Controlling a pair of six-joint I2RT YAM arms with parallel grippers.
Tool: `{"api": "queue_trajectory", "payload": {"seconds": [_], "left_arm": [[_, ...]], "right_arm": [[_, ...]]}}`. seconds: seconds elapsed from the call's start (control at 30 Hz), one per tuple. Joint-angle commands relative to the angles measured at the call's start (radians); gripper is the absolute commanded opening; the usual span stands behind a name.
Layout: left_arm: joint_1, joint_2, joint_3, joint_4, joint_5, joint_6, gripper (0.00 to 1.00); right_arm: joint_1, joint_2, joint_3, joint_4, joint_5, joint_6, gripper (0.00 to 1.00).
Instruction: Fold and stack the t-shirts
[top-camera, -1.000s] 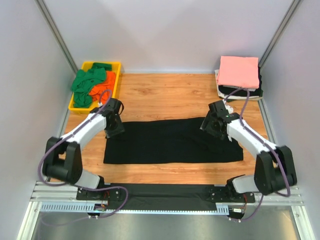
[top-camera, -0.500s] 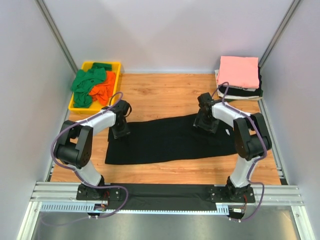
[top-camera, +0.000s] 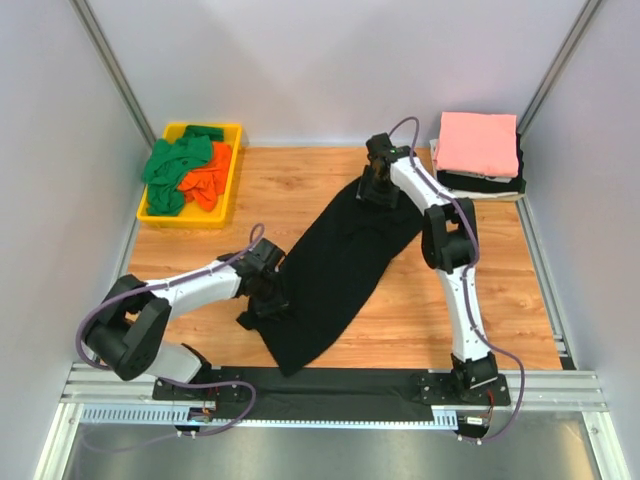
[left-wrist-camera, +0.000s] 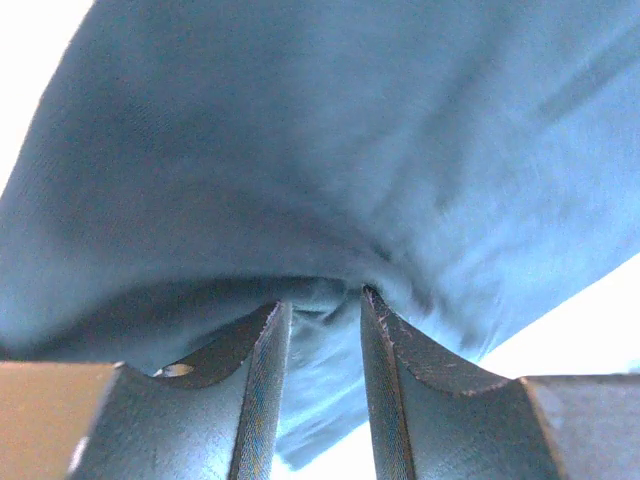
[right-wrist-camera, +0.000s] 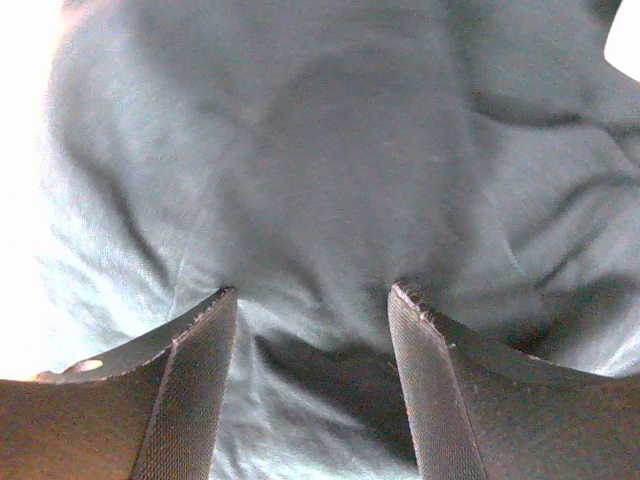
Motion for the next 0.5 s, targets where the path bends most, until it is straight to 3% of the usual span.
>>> {"api": "queue_trajectory", "payload": {"seconds": [0.0,0.13,0.33,0.47], "left_arm": [[-0.15,0.069,-0.09,0.11,0.15,-0.153,0.42],[-0.26,0.173,-0.003,0.159,0.17,-0.217,0.42],[-0.324,0.34,0.172,0.173,0.239,-0.202,0.41],[-0.328,0.355,0.245,0.17,0.29,-0.219,0.42]], "right_arm": [[0.037,0.214,0.252,-0.069,-0.101,-0.017,0.64],[0.047,0.334,0.459,-0.048,-0.139,-0.011,0.66],[0.039,0.38,0.459,0.238,-0.212,0.012,0.71],[0.008,0.435,0.519,0.371,-0.287,0.085,0.72]]}}
